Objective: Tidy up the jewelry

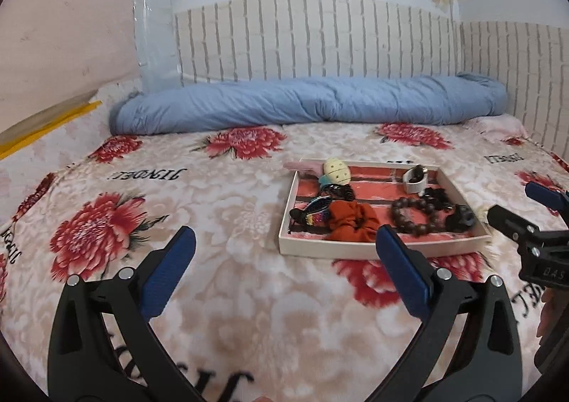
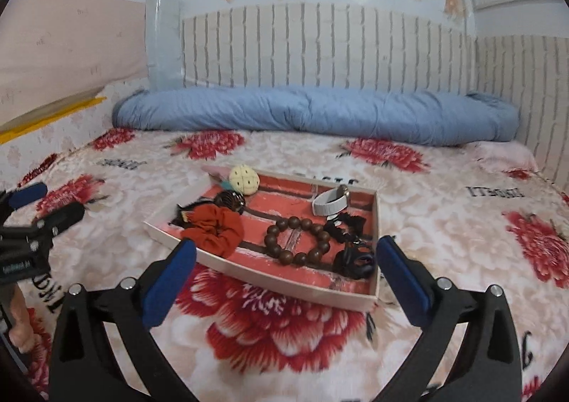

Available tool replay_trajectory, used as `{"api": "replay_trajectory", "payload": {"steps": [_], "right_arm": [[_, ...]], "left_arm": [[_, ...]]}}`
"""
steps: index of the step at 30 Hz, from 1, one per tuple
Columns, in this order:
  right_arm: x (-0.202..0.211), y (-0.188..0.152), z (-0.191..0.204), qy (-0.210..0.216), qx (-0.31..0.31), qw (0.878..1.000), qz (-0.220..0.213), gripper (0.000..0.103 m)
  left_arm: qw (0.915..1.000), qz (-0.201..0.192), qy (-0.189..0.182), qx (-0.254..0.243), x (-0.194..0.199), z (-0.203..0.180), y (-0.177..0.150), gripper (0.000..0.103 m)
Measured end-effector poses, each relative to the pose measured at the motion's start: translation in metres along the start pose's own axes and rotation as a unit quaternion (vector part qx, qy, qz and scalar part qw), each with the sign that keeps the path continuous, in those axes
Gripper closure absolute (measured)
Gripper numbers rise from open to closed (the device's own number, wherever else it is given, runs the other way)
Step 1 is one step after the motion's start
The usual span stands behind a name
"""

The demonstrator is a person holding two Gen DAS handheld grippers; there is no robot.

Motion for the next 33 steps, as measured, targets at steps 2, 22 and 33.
{"api": "replay_trajectory", "payload": {"steps": [2, 22, 33], "right_arm": [[0.019, -0.003, 0.006, -0.002, -0.004, 1.0, -0.008, 0.004], [0.111, -0.067, 0.052, -0.008, 0.001, 0.999, -0.034, 0.004], [0.126, -0.1, 0.045, -0.022, -0.009, 0.999, -0.041, 0.004]], "left_arm": [[0.9999, -0.012, 0.003, -0.005, 0.02, 0.001, -0.005, 0.005], [0.9982, -0.059, -0.013, 0.009, 0.126, 0.006, -0.08, 0.005], [0.9964, -0.081, -0.019, 0.017, 0.146, 0.002, -0.11, 0.005]]}}
Point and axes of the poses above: each gripper's, at about its wrist camera, not at the fingertips, and x roughly against the way its jaws point, z to its left, y to its top, the point moved 7 cm from there along -x, roughly the way its jaws point, and after that the axes turned 11 degrees about y, right-handed, at the moved point
